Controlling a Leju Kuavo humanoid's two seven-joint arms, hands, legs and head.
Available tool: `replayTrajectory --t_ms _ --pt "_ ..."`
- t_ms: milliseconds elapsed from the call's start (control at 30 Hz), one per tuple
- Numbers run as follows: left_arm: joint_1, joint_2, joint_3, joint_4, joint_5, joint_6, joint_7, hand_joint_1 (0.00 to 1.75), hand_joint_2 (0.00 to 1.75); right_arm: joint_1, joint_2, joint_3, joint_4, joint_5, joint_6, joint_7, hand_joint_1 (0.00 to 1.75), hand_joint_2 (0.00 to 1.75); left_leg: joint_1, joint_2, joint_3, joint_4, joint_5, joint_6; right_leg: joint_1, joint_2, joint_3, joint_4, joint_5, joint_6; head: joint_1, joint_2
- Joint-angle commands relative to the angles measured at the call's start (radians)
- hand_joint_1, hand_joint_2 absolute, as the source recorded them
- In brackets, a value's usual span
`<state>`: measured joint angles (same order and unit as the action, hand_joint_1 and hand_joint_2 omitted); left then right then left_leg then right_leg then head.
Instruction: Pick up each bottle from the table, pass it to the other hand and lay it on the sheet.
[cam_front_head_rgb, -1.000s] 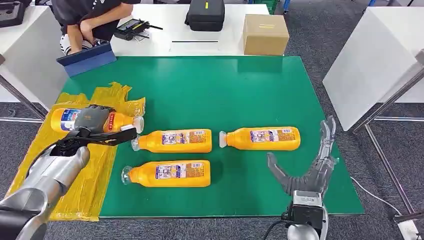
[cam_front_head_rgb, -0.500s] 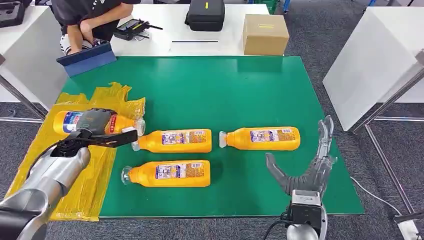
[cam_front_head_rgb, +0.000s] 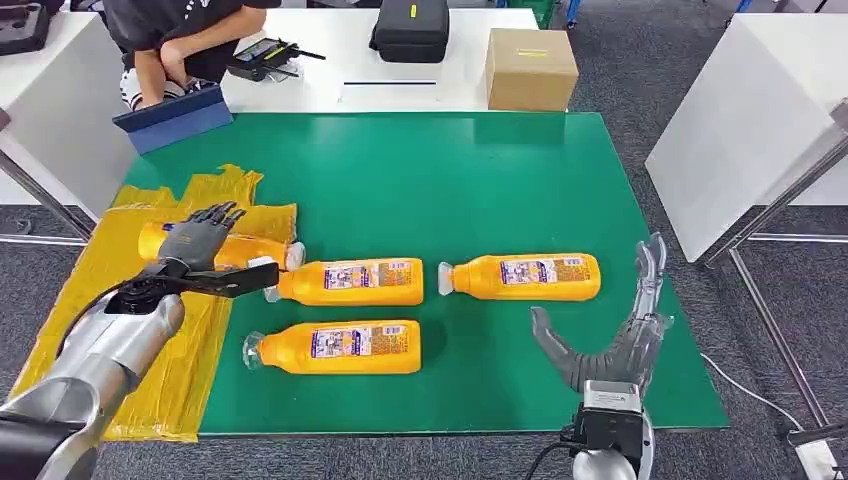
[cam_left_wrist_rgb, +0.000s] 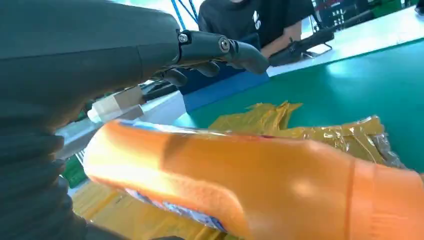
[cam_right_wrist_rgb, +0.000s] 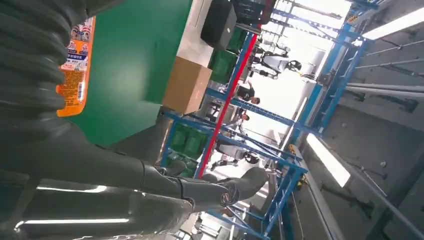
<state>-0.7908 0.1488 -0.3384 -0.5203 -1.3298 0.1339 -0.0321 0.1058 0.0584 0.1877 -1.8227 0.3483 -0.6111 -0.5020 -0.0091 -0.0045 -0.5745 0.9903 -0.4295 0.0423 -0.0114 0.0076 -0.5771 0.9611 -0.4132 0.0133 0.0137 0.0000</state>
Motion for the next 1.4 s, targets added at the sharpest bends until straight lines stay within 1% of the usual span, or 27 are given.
replayTrajectory --t_ms 33,167,233,367,433,467,500,533,567,600,633,700,767,900,933,967,1033,1100,1167,1200,1233,1300,1367,1400 --pt "-0.078 -0.024 -0.032 0.101 0.011 -0.049 -0.014 0.0 1.75 -0.011 0.024 -0.053 0.037 -0.003 0.003 -0.005 0.0 1.75 0.001 -0.001 0.001 0.001 -0.001 -0.002 0.001 -0.002 0.002 0.0 -0.001 -0.001 0.0 0.0" --pt "-0.079 -0.037 -0.024 0.103 0.024 -0.041 0.0 0.0 1.75 -0.016 0.011 -0.053 0.048 -0.002 0.004 -0.007 0.0 1.75 0.001 -0.002 0.002 0.0 -0.001 -0.003 0.001 -0.002 0.003 0.0 -0.001 -0.001 0.0 0.0" --pt "-0.069 -0.039 0.006 0.084 0.067 -0.02 -0.033 0.0 1.75 -0.019 0.008 -0.049 0.051 -0.002 -0.002 -0.012 0.0 1.75 0.001 -0.001 0.002 0.0 -0.001 -0.002 0.001 -0.002 0.002 -0.001 -0.001 -0.001 0.0 0.0" --pt "-0.071 -0.038 0.006 0.084 0.067 -0.02 -0.033 0.0 1.75 -0.019 0.008 -0.048 0.051 -0.002 -0.002 -0.012 0.0 1.75 0.001 0.0 0.001 0.0 0.0 -0.002 0.001 -0.001 0.002 -0.001 0.0 -0.001 0.0 0.0" --pt "-0.054 -0.043 0.059 0.039 0.156 0.008 -0.111 0.0 1.75 -0.016 0.003 -0.045 0.038 0.0 -0.014 -0.012 0.0 1.75 0.001 -0.001 0.002 0.0 -0.001 -0.002 0.001 -0.001 0.003 -0.001 -0.001 -0.001 0.0 0.0" --pt "-0.057 -0.043 0.058 0.038 0.155 0.006 -0.111 0.0 1.75 -0.016 0.003 -0.045 0.037 0.0 -0.015 -0.012 0.0 1.75 0.001 -0.001 0.004 0.001 -0.002 -0.004 0.001 -0.002 0.005 0.0 -0.002 -0.001 0.0 0.0" --pt "-0.025 -0.05 0.105 -0.044 0.254 0.028 -0.187 0.0 1.75 -0.008 -0.012 -0.038 0.024 0.006 -0.022 -0.017 0.0 1.75 0.001 -0.001 0.001 0.0 -0.001 -0.002 0.001 -0.001 0.002 -0.001 -0.001 -0.001 0.0 0.0" --pt "0.005 -0.049 0.122 -0.124 0.335 0.015 -0.236 0.0 1.75 -0.012 -0.025 -0.032 0.024 0.006 -0.027 -0.024 0.0 1.75 0.001 -0.001 0.002 0.001 -0.001 -0.003 0.001 -0.002 0.003 0.0 -0.001 -0.001 0.0 0.0" --pt "0.038 -0.043 0.121 -0.208 0.388 -0.001 -0.242 0.0 1.75 -0.016 -0.03 -0.031 0.023 0.004 -0.032 -0.029 0.0 1.75 0.001 -0.001 0.002 0.0 -0.001 -0.003 0.001 -0.002 0.004 -0.001 -0.002 -0.001 0.0 0.0" --pt "0.086 -0.038 0.116 -0.333 0.457 -0.012 -0.253 0.0 1.75 -0.023 -0.032 -0.03 0.013 0.011 -0.044 -0.038 0.0 1.75 0.001 -0.001 0.004 0.001 -0.002 -0.004 0.001 -0.003 0.005 0.0 -0.003 -0.001 0.0 0.0" --pt "0.118 -0.046 0.122 -0.425 0.514 -0.011 -0.256 0.0 1.75 -0.032 -0.035 -0.028 0.002 0.025 -0.056 -0.044 0.0 1.75 0.0 0.0 0.001 0.0 -0.001 -0.002 0.0 -0.001 0.002 -0.001 -0.001 0.0 0.0 0.0" --pt "0.17 -0.05 0.111 -0.567 0.607 -0.032 -0.24 0.0 1.75 -0.045 -0.039 -0.024 -0.017 0.068 -0.076 -0.022 0.0 1.75 0.001 0.0 0.003 0.001 -0.003 -0.004 0.001 -0.001 0.004 0.0 -0.002 -0.001 0.0 0.0" --pt "0.206 -0.063 0.119 -0.639 0.732 -0.053 -0.282 0.0 1.75 -0.049 -0.041 -0.026 -0.025 0.1 -0.087 -0.024 0.0 1.75 0.0 0.001 0.0 0.0 -0.001 -0.002 0.0 0.0 0.001 0.0 -0.001 0.0 0.0 0.0" --pt "0.214 -0.055 0.114 -0.648 0.74 -0.052 -0.281 0.0 1.75 -0.044 -0.042 -0.024 -0.026 0.102 -0.087 -0.024 0.0 1.75 0.0 0.0 0.001 0.0 -0.001 -0.003 0.0 0.0 0.002 -0.001 -0.001 -0.001 0.0 0.0" --pt "0.222 -0.064 0.128 -0.655 0.791 -0.054 -0.314 0.0 1.75 -0.039 -0.031 -0.037 -0.029 0.125 -0.087 -0.033 0.0 1.75 0.0 0.0 0.001 0.0 -0.001 -0.002 0.0 0.0 0.001 0.0 0.0 -0.001 0.0 0.0" --pt "0.246 -0.068 0.132 -0.683 0.835 -0.061 -0.338 0.0 1.75 -0.025 -0.024 -0.047 -0.038 0.151 -0.087 -0.044 0.0 1.75 0.0 0.001 0.002 0.0 -0.002 -0.003 0.001 0.0 0.002 0.0 -0.001 -0.001 0.0 0.0" --pt "0.313 -0.076 0.141 -0.771 0.9 -0.072 -0.357 0.0 1.75 -0.011 -0.013 -0.065 -0.054 0.204 -0.087 -0.051 0.0 1.75 0.0 0.001 0.001 -0.001 -0.001 -0.002 0.0 0.0 0.001 -0.001 0.0 -0.001 0.0 0.0" --pt "0.372 -0.082 0.147 -0.847 0.969 -0.098 -0.362 0.0 1.75 -0.011 -0.014 -0.072 -0.058 0.301 -0.087 0.003 0.0 1.75 0.0 0.001 0.003 -0.001 -0.002 -0.003 0.0 0.0 0.002 -0.001 -0.001 -0.001 0.0 0.0" --pt "0.436 -0.084 0.151 -0.912 1.012 -0.102 -0.37 0.0 1.75 -0.011 -0.042 -0.062 -0.061 0.429 -0.087 0.108 0.0 1.75 0.0 0.002 0.004 -0.001 -0.003 -0.003 0.0 0.001 0.004 -0.001 -0.001 -0.001 0.0 0.0" --pt "0.457 -0.09 0.158 -0.931 1.033 -0.105 -0.375 0.0 1.75 -0.014 -0.065 -0.058 -0.051 0.505 -0.069 0.185 0.0 1.75 0.0 0.003 0.006 -0.001 -0.003 -0.004 0.0 0.001 0.005 -0.002 -0.002 -0.001 0.0 0.0" --pt "0.47 -0.089 0.156 -0.943 1.032 -0.105 -0.374 0.0 1.75 -0.021 -0.074 -0.055 -0.055 0.511 -0.066 0.201 0.0 1.75 0.0 0.002 0.004 -0.001 -0.002 -0.002 -0.001 0.001 0.003 -0.002 -0.001 0.0 0.0 0.0" --pt "0.473 -0.089 0.155 -0.945 1.032 -0.104 -0.374 0.0 1.75 -0.023 -0.076 -0.055 -0.054 0.51 -0.067 0.202 0.0 1.75 0.0 0.003 0.005 -0.001 -0.003 -0.003 0.0 0.002 0.004 -0.001 -0.001 -0.001 0.0 0.0" --pt "0.484 -0.109 0.169 -0.96 1.071 -0.129 -0.379 0.0 1.75 -0.04 -0.108 -0.062 -0.039 0.629 -0.013 0.308 0.0 1.75 0.0 0.0 0.004 0.0 -0.003 -0.004 0.0 -0.001 0.004 -0.001 -0.002 -0.001 0.0 0.0" --pt "0.485 -0.115 0.169 -0.963 1.073 -0.133 -0.378 0.0 1.75 -0.046 -0.121 -0.063 -0.04 0.656 0.006 0.341 0.0 1.75 0.0 -0.001 0.003 0.0 -0.002 -0.003 0.0 -0.002 0.0 -0.001 -0.002 -0.001 0.0 0.0"
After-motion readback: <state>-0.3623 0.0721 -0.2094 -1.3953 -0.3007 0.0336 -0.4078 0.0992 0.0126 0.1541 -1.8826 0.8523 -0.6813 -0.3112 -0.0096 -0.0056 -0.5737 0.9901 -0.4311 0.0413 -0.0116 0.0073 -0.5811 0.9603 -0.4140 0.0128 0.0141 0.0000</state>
